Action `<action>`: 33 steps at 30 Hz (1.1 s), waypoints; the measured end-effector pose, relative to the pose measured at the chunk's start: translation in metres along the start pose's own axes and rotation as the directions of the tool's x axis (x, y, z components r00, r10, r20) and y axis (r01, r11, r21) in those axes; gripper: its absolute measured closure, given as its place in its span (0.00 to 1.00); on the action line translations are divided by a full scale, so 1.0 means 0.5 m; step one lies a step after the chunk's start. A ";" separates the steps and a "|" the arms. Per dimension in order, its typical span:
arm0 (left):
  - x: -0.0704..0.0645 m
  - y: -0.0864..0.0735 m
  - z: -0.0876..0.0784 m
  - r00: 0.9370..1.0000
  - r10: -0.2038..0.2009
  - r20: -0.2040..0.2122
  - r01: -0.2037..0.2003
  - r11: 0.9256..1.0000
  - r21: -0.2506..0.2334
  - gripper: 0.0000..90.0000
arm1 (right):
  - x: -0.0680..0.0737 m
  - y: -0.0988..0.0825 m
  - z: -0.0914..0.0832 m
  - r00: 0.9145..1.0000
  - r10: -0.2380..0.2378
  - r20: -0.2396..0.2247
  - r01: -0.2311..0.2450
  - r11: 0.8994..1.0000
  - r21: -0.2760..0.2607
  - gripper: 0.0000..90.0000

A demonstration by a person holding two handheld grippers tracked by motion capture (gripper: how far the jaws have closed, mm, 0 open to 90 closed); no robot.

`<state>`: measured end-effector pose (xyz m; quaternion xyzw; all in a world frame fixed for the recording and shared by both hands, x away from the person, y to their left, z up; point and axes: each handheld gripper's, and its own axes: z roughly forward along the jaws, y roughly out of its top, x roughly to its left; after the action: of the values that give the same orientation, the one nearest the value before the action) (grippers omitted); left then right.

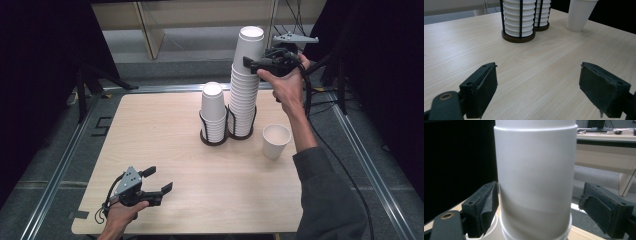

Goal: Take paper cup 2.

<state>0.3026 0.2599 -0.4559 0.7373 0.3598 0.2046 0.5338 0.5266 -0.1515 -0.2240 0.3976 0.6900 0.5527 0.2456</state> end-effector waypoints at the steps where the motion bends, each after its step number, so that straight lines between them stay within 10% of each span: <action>1: 0.000 -0.001 0.002 1.000 -0.001 0.007 0.001 1.000 -0.014 0.16 | -0.001 0.001 0.004 1.000 -0.009 0.009 0.009 1.000 0.003 0.17; 16: 0.000 0.000 0.001 1.000 -0.006 0.008 0.006 1.000 -0.014 0.16 | 0.004 0.017 0.058 1.000 -0.002 -0.006 0.002 0.999 0.032 0.16; 33: 0.000 0.000 0.001 1.000 -0.004 0.011 0.004 1.000 -0.010 0.16 | 0.010 0.080 0.016 1.000 -0.014 0.000 0.014 0.998 -0.059 0.20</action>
<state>0.3029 0.2595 -0.4563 0.7352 0.3572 0.2011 0.5398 0.5409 -0.1400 -0.1873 0.3853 0.6760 0.5713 0.2610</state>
